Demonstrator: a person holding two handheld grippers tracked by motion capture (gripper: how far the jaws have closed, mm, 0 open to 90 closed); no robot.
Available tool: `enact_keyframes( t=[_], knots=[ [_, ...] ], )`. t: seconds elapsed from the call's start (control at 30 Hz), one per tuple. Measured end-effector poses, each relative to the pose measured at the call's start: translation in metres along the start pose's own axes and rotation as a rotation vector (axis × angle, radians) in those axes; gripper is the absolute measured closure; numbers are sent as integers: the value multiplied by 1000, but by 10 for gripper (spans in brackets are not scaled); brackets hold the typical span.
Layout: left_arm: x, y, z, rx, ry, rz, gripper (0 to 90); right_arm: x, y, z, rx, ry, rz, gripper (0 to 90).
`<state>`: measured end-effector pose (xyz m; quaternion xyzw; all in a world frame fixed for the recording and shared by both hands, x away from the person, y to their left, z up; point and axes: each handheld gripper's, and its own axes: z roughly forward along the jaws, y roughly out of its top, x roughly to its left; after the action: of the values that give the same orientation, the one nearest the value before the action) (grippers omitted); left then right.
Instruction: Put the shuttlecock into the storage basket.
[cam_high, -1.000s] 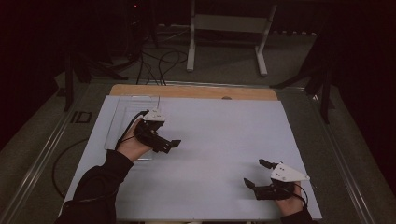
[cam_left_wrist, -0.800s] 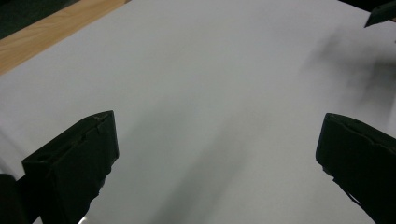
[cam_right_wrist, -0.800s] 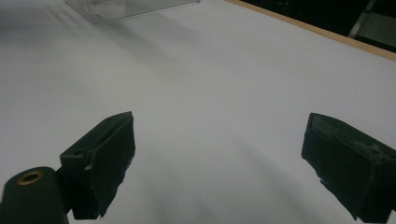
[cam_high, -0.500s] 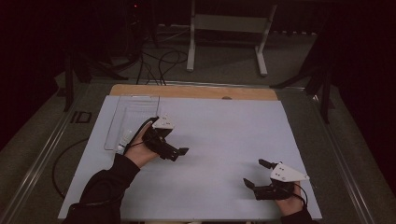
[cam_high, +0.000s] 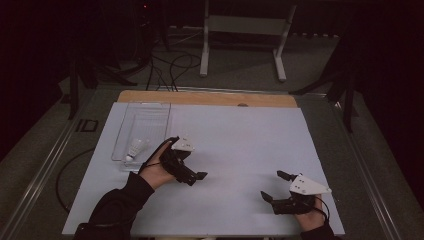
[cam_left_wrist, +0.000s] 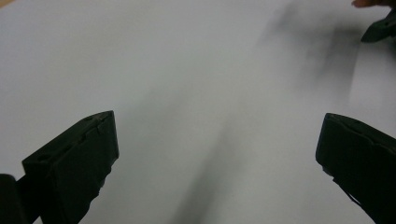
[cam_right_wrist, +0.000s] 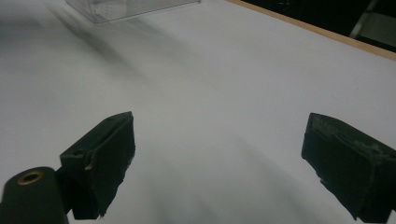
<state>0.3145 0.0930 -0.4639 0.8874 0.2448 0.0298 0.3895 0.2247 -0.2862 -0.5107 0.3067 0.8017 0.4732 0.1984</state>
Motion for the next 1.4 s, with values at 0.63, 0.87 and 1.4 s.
enact_keyframes(
  t=[0.63,0.87,1.4],
  knots=[
    [-13,-31,2,20,-32,10,0,0,0,0,0,-1,1,95],
    [-16,-44,-2,20,-36,-1,0,0,0,0,-1,-2,-1,95],
    [-19,-80,-22,12,-17,-47,0,0,1,0,2,-2,-1,96]
  ],
)
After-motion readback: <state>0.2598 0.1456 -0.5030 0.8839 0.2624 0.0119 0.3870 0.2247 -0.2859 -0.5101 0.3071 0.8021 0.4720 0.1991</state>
